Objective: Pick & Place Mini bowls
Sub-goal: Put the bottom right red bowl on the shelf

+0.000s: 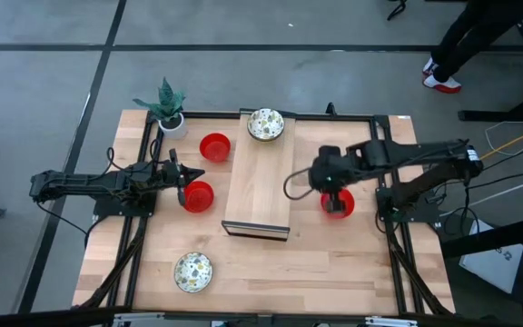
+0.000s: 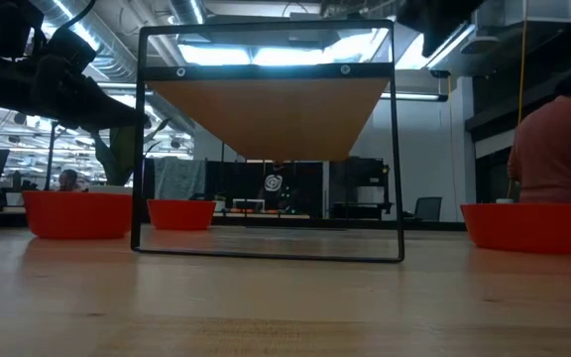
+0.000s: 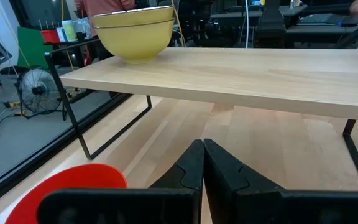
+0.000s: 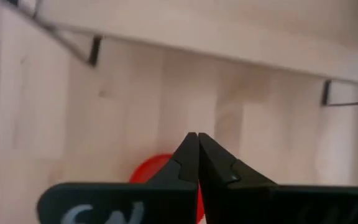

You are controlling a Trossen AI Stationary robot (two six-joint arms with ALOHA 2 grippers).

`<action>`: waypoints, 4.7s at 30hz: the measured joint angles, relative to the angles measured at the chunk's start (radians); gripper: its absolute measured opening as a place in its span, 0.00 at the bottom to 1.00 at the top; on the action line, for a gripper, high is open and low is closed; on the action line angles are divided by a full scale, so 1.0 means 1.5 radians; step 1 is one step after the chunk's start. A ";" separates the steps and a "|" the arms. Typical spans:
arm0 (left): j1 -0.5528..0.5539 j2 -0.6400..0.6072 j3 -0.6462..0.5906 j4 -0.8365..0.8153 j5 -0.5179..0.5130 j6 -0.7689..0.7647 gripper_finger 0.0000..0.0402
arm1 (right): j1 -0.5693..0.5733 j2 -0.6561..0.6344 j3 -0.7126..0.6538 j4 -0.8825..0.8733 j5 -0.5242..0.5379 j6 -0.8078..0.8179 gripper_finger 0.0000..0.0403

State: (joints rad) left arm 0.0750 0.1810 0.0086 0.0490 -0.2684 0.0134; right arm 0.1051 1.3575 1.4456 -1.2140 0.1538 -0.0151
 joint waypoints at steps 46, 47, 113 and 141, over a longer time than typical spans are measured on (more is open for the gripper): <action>0.000 0.000 0.000 0.000 0.000 0.000 0.01 | 0.185 -0.075 -0.383 0.112 -0.084 0.310 0.41; 0.000 0.000 0.000 0.000 0.000 0.000 0.01 | 0.185 -0.075 -0.387 0.115 -0.075 0.310 0.44; 0.000 0.000 0.000 0.000 0.000 0.000 0.01 | 0.106 -0.058 -0.553 0.283 -0.039 0.230 0.40; 0.000 0.000 0.000 0.000 0.000 0.000 0.01 | 0.107 -0.062 -0.511 0.250 -0.015 0.246 0.01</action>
State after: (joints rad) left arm 0.0750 0.1810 0.0086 0.0488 -0.2684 0.0134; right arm 0.2649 1.2644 0.6786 -0.8391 0.1311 0.3545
